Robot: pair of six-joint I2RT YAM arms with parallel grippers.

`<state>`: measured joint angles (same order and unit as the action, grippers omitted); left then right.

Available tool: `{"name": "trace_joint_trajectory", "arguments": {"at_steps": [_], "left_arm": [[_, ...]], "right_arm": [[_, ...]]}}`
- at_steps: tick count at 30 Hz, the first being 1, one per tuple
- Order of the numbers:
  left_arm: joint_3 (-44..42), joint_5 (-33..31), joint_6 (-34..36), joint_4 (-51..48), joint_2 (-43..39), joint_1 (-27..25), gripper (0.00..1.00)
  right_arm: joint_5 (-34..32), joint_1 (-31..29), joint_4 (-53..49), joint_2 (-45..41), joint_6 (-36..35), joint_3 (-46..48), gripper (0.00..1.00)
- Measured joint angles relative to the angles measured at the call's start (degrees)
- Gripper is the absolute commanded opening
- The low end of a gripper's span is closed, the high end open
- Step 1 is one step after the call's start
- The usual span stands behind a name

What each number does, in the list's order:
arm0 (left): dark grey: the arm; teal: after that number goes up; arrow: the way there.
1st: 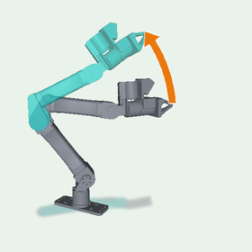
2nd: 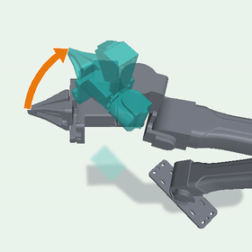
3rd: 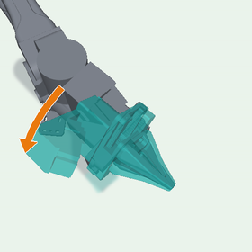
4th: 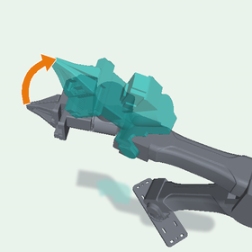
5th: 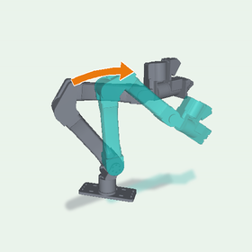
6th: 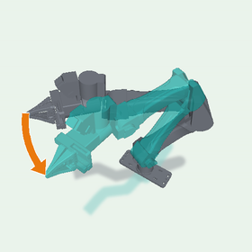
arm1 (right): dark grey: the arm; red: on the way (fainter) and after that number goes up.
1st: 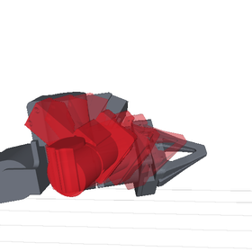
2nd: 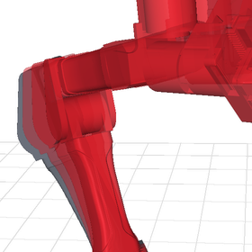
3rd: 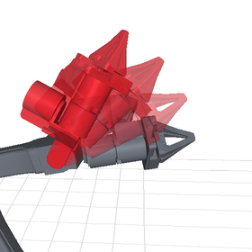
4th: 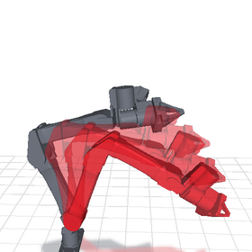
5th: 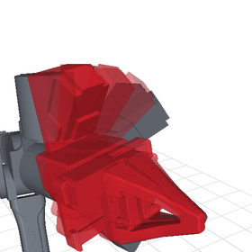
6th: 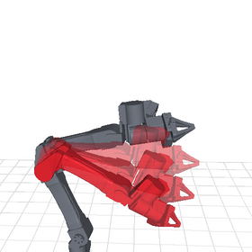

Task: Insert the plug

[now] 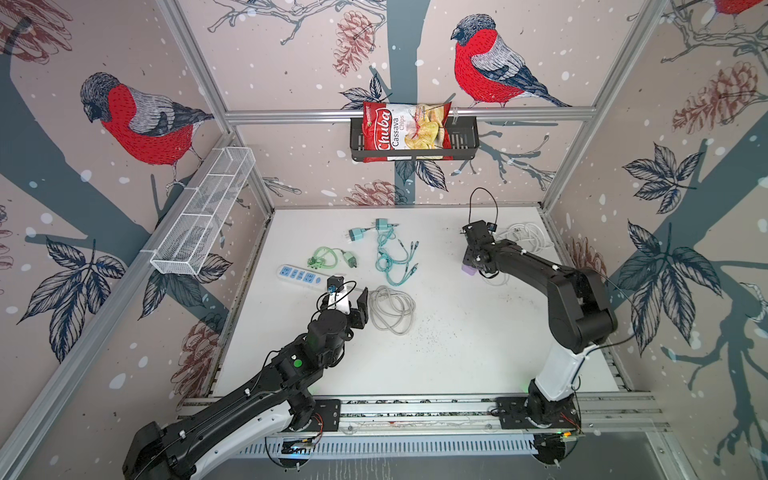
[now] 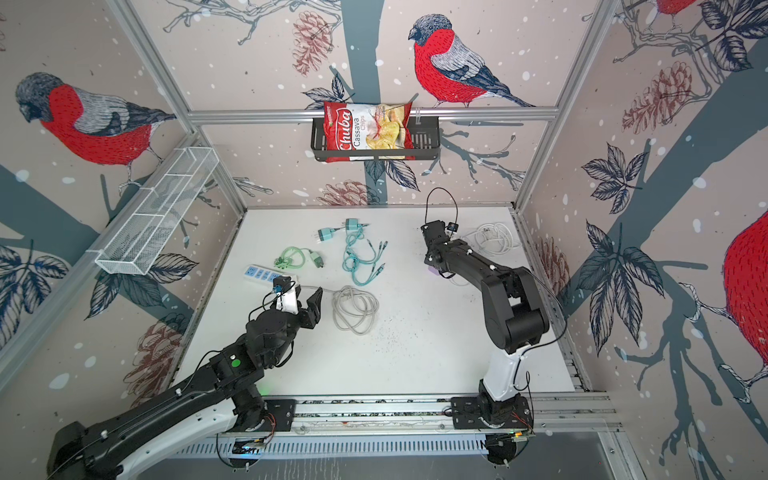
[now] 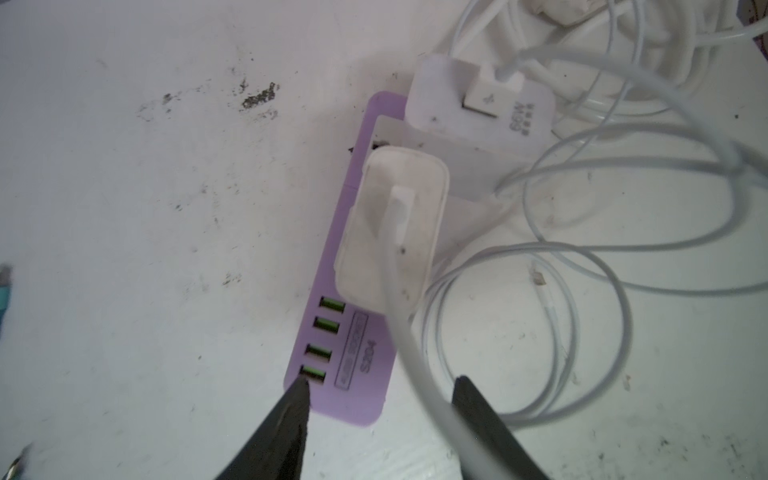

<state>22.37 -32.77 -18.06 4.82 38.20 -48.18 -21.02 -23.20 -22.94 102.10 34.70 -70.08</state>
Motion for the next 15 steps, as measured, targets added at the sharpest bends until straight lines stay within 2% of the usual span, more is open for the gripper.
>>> {"name": "trace_joint_trajectory", "arguments": {"at_steps": [4, 7, 10, 15], "left_arm": [[1.4, -2.5, -1.4, -1.3, 1.3, 1.2, 0.74], [3.0, -3.3, -2.9, -2.5, 4.5, 5.0, 0.73], [5.4, -2.0, -5.0, -4.4, 9.2, 12.0, 0.70], [10.0, 3.0, -10.3, -7.3, 18.7, 27.5, 0.69]], "right_arm": [[2.4, -0.9, 0.2, -6.2, 0.2, 3.4, 0.60], [4.7, -2.7, 0.2, -11.2, 0.2, 5.9, 0.61], [6.8, -4.6, 0.3, -16.8, 0.4, 8.7, 0.62], [8.9, -8.0, 0.0, -25.5, 0.4, 13.3, 0.62]]}}
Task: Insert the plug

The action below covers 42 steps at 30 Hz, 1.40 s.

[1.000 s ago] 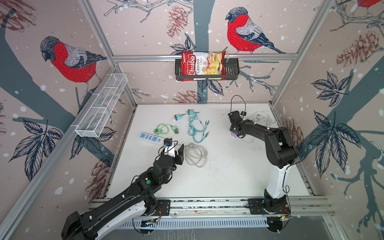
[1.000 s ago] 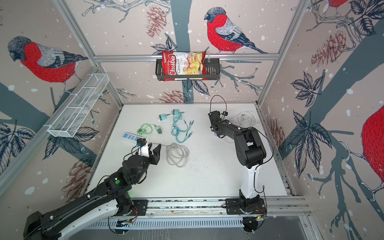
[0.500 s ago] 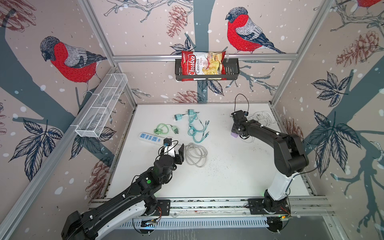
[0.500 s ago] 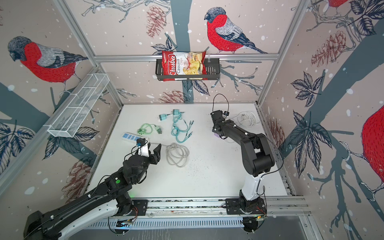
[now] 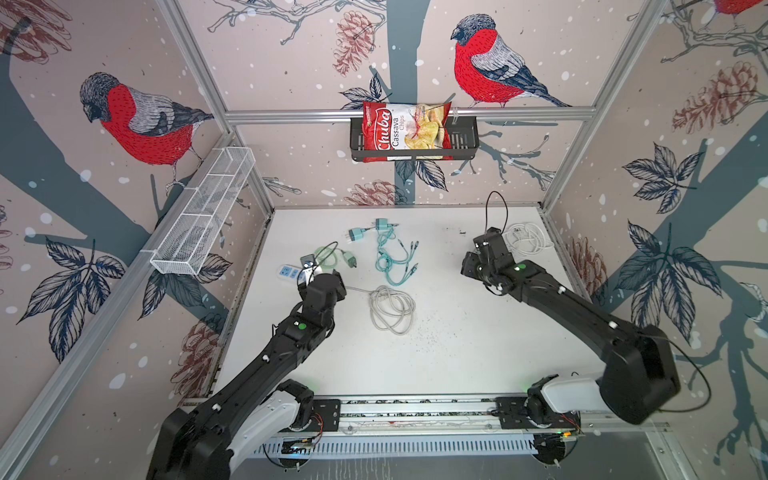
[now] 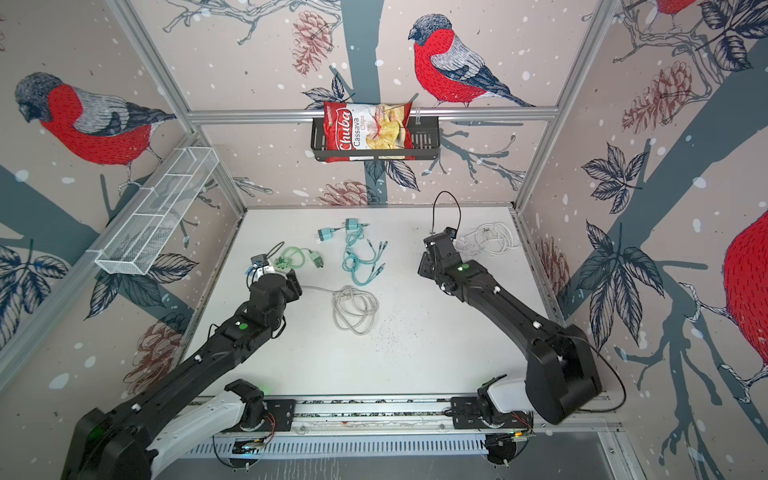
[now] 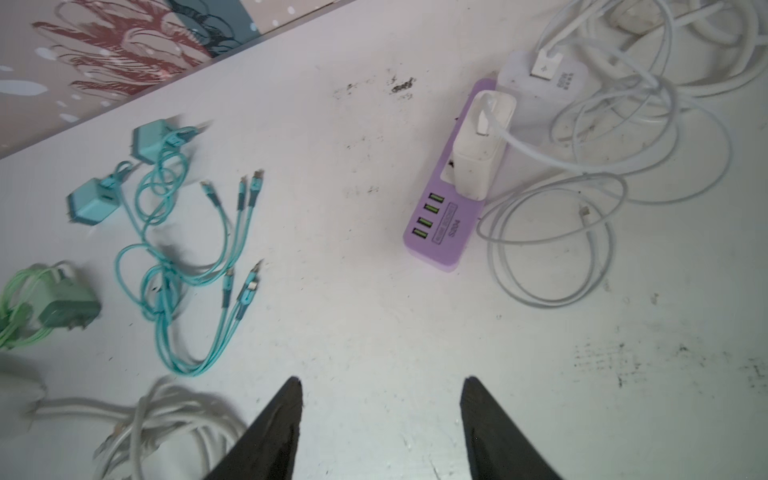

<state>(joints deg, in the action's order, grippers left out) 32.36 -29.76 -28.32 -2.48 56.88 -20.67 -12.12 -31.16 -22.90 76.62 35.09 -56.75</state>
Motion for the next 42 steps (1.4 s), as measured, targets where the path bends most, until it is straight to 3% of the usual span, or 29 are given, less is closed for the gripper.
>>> {"name": "trace_joint_trajectory", "arguments": {"at_steps": [6, 12, 18, 28, 42], "left_arm": [[9.3, 7.2, -2.4, -4.2, 14.9, 14.6, 0.69], [20.0, 11.9, -3.1, -5.5, 27.8, 23.8, 0.68], [25.3, 16.5, -3.1, -7.3, 35.9, 31.7, 0.66], [35.7, 20.6, -3.1, -11.8, 42.3, 35.5, 0.66], [42.9, 23.6, -2.5, -16.2, 53.5, 37.0, 0.65]], "right_arm": [[2.3, -5.4, -0.5, -9.0, 0.9, 6.1, 0.62], [5.3, -6.9, 1.0, -13.4, 1.0, 12.1, 0.63], [8.3, -6.6, 2.7, -11.3, -0.5, 13.3, 0.63], [13.4, -4.7, 5.6, -5.4, -3.9, 13.0, 0.62], [15.7, -3.4, 6.0, -10.3, -5.2, 14.3, 0.64]]}}
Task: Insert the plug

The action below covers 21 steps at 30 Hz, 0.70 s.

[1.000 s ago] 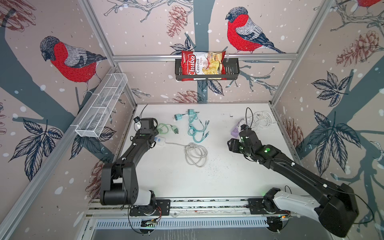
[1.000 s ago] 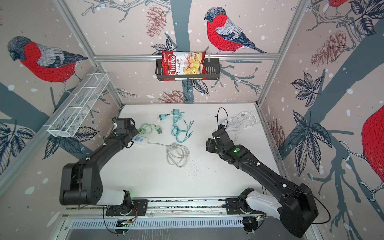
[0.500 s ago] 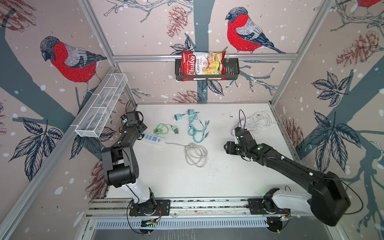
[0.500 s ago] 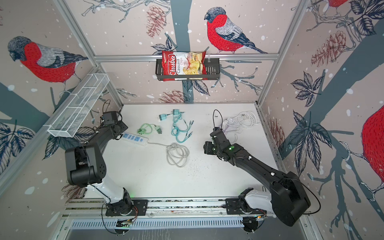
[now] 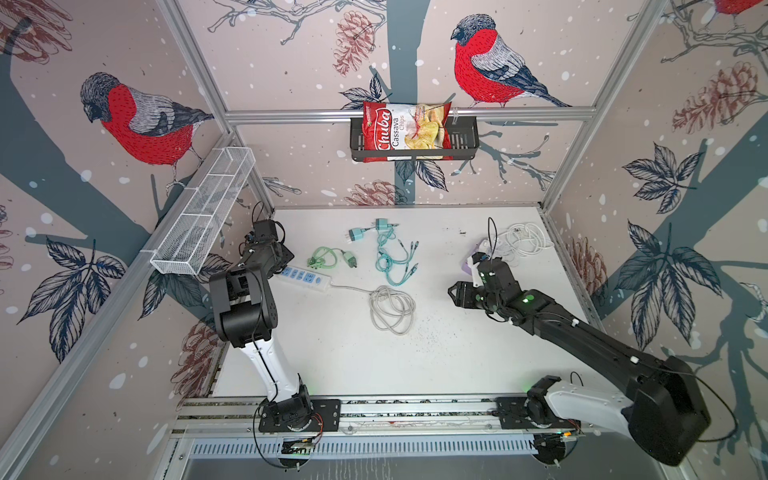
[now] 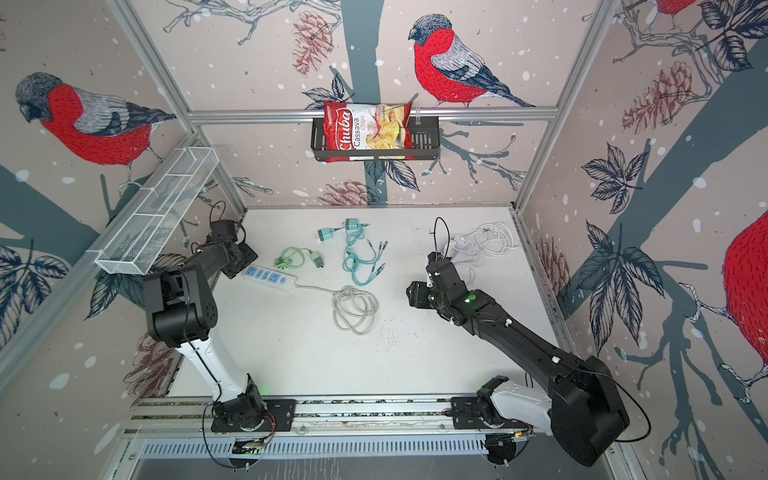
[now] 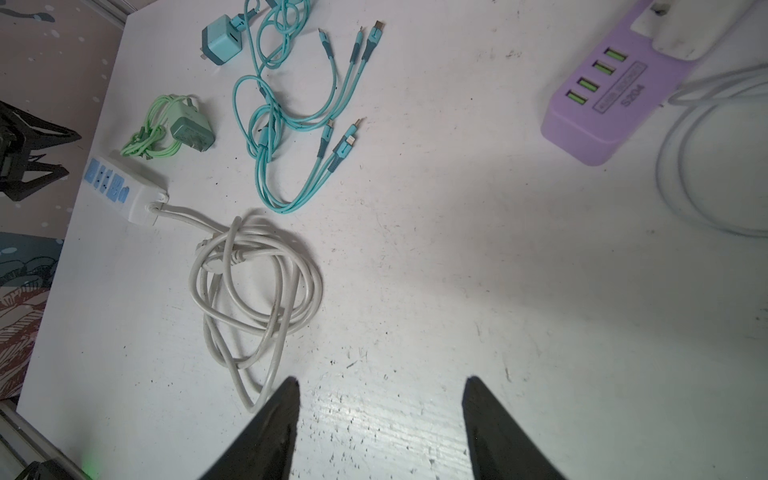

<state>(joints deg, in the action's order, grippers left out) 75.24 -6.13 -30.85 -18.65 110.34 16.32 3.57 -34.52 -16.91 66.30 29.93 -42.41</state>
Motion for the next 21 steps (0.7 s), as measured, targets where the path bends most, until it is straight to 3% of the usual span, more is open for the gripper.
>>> {"name": "trace_joint_trajectory", "arguments": {"at_steps": [9, 14, 21], "left_arm": [[-0.5, 2.1, -0.3, 0.2, 3.5, 0.0, 0.64], [-1.8, 3.1, -0.8, 1.8, 3.3, 0.0, 0.56], [-10.4, 3.8, -0.6, 8.5, -1.4, -0.9, 0.48]], "right_arm": [[0.0, 0.5, -0.7, -2.4, 0.0, 1.0, 0.64], [-0.2, 1.0, -1.4, -3.7, 0.1, 1.1, 0.64], [-0.2, 3.5, -1.7, -4.0, 0.0, 0.6, 0.64]]}}
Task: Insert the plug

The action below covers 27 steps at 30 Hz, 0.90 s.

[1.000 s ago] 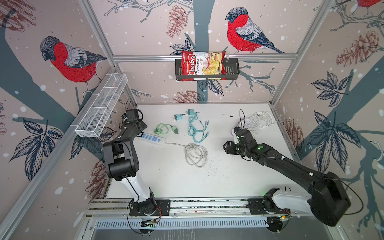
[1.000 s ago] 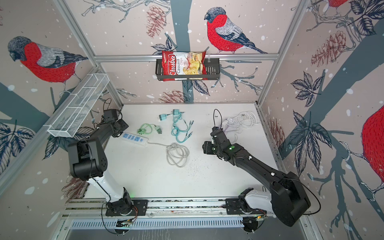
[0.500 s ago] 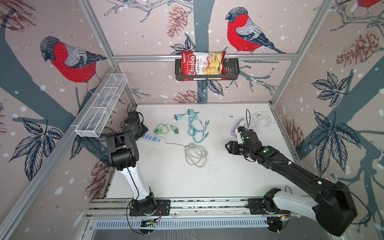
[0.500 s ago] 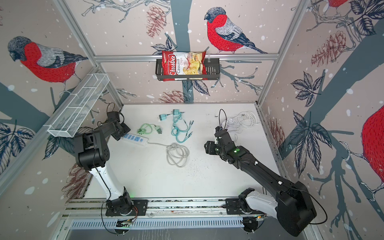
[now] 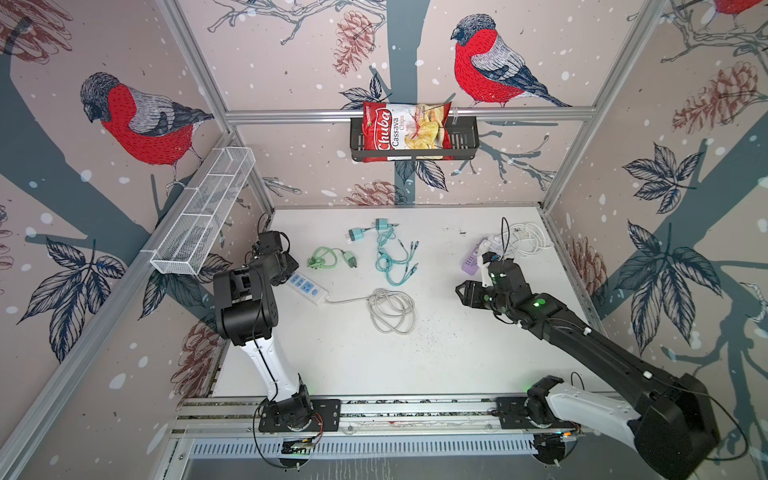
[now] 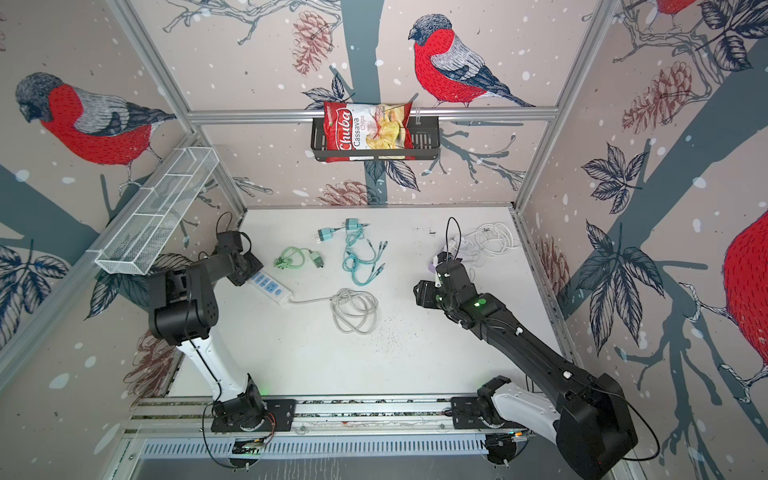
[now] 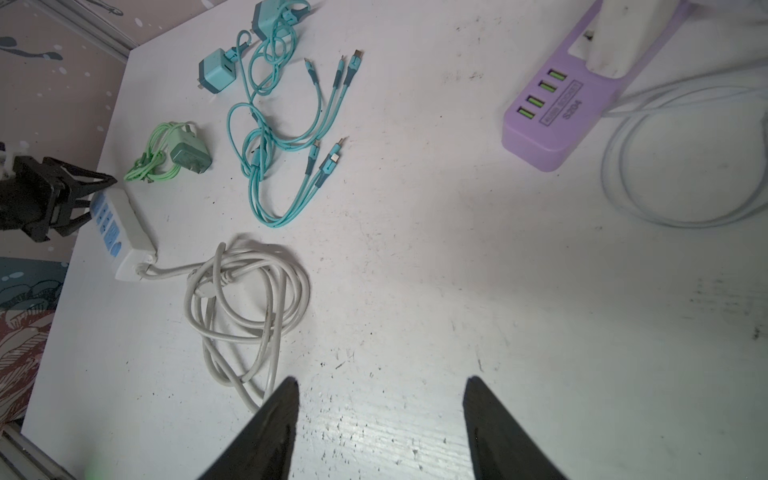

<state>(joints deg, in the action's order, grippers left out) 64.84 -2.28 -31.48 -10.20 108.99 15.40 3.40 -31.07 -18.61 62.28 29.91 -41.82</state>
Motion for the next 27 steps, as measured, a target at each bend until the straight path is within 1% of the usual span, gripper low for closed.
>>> {"name": "trace_joint_trajectory", "arguments": {"at_steps": [2, 7, 11, 13, 19, 23, 27], "left_arm": [[-3.0, 0.3, -0.1, 1.2, -2.1, -0.5, 0.46], [-10.5, 0.6, -0.8, 3.7, -7.8, -3.4, 0.46], [-16.4, 1.0, -2.9, 4.1, -13.0, -7.4, 0.46], [-18.9, 2.4, -3.7, 4.3, -15.3, -9.6, 0.46], [-26.0, 5.2, -9.4, 6.1, -22.1, -15.6, 0.46], [-27.1, 5.1, -12.6, 6.1, -25.6, -20.2, 0.46], [-27.7, 4.1, -15.2, 6.5, -28.1, -23.3, 0.46]], "right_arm": [[0.0, 1.0, -0.1, -0.2, -0.2, -0.5, 0.64], [0.2, 3.1, -0.3, -0.3, -1.6, -0.8, 0.64], [0.8, 3.8, -0.4, 0.1, -2.5, -0.7, 0.63], [1.4, 4.0, -0.4, 0.3, -2.8, -0.5, 0.63], [3.6, 4.1, -0.3, 0.4, -2.9, 1.0, 0.62], [6.4, 2.5, -0.3, 0.4, -3.0, 2.6, 0.61], [8.0, -1.9, 0.5, 1.8, -2.9, 3.7, 0.60]]}}
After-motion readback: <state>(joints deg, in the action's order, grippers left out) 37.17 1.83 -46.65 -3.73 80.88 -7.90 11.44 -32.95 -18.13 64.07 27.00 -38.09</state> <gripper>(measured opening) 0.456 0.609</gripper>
